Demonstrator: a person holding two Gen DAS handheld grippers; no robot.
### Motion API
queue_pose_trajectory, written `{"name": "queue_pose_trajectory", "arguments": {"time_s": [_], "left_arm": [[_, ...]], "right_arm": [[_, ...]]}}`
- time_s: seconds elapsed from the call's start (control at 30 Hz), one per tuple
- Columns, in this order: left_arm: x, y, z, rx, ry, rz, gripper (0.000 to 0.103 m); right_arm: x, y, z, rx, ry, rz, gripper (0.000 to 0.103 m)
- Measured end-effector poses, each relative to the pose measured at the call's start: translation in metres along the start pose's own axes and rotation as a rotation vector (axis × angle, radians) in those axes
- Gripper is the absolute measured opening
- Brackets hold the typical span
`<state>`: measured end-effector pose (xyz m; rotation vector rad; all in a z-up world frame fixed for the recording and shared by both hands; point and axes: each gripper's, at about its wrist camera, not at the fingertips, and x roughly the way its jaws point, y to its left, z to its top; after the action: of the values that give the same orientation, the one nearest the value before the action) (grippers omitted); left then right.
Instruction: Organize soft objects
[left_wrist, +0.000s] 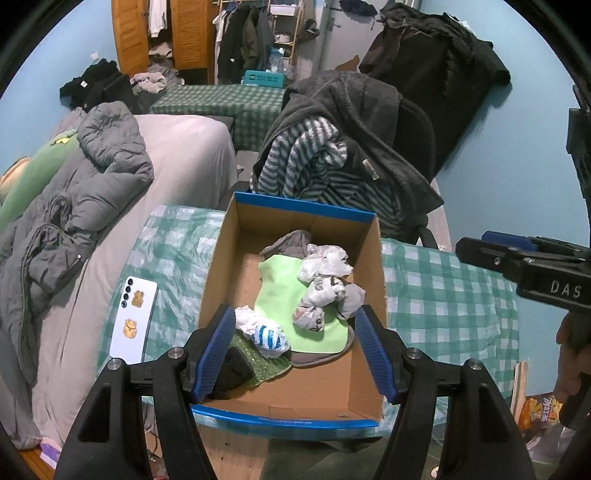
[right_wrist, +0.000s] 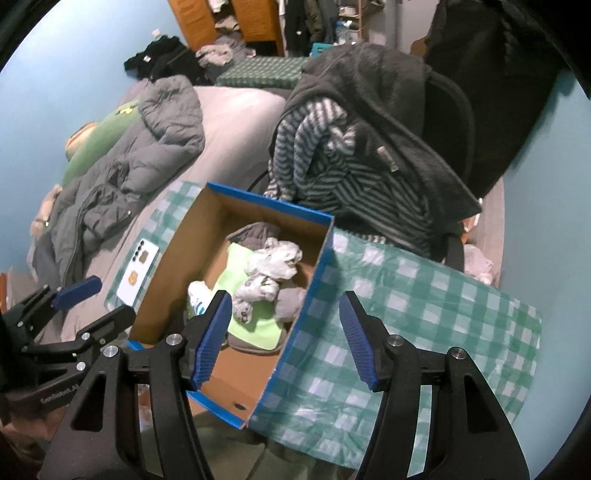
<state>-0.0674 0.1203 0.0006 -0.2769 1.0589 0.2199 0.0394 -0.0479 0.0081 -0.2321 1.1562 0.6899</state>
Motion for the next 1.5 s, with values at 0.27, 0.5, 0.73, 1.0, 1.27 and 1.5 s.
{"name": "queue_pose_trajectory", "arguments": {"time_s": [0.27, 0.5, 0.73, 1.0, 1.27, 1.5], "left_arm": [[-0.013, -0.015, 0.001, 0.035, -0.026, 0.057, 0.069], [-0.024, -0.026, 0.003, 0.051, -0.048, 0.054, 0.069], [-0.030, -0.037, 0.004, 0.062, -0.063, 0.042, 0.069], [-0.030, -0.042, 0.005, 0.062, -0.065, 0.037, 0.069], [-0.032, -0.047, 0.006, 0.052, -0.069, 0.043, 0.069], [-0.035, -0.048, 0.007, 0.047, -0.064, 0.052, 0.069]], "right_arm": [[-0.025, -0.011, -0.008, 0.023, -0.044, -0.040, 0.060], [-0.035, -0.019, -0.015, 0.050, -0.055, -0.041, 0.060], [-0.040, -0.023, -0.019, 0.055, -0.056, -0.041, 0.060], [-0.041, -0.024, -0.019, 0.054, -0.058, -0.042, 0.060], [-0.042, -0.026, -0.020, 0.055, -0.058, -0.042, 0.060], [-0.043, -0.027, -0.021, 0.055, -0.058, -0.041, 0.060]]}}
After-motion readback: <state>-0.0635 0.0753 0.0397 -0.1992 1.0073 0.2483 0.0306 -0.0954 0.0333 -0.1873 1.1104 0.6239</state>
